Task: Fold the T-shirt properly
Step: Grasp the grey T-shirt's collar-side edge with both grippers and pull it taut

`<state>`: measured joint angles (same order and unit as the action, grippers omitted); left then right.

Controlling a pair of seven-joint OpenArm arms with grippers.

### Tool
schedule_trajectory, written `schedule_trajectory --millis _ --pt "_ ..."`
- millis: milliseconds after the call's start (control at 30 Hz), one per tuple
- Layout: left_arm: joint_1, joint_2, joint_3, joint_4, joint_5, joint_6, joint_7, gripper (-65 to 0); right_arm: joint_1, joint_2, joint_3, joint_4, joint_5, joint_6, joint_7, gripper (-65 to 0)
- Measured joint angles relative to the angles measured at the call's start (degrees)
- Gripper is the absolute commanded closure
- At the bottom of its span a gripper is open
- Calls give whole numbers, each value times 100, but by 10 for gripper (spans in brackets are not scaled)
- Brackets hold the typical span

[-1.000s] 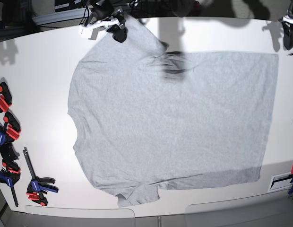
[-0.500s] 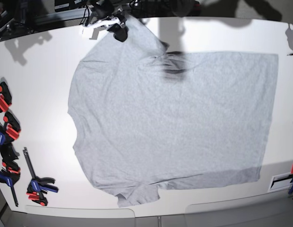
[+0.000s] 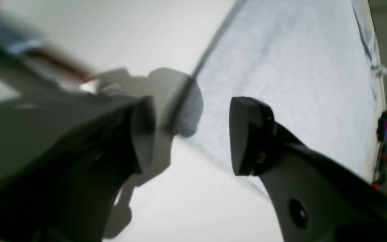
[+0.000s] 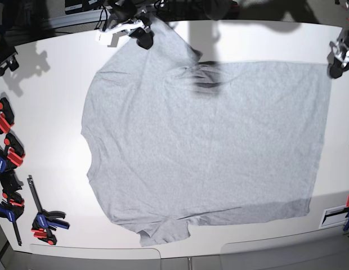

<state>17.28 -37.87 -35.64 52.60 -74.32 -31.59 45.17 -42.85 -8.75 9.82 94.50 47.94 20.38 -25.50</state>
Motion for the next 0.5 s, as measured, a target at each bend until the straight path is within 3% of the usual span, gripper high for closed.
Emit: schedule_trajectory --millis 267,500 --pt "-129 192 109 -2 77 -4 31 -322 0 0 0 0 0 0 -13 0" --pt "-127 262 107 0 -116 -52 424 -322 0 0 0 0 2 0 -39 0"
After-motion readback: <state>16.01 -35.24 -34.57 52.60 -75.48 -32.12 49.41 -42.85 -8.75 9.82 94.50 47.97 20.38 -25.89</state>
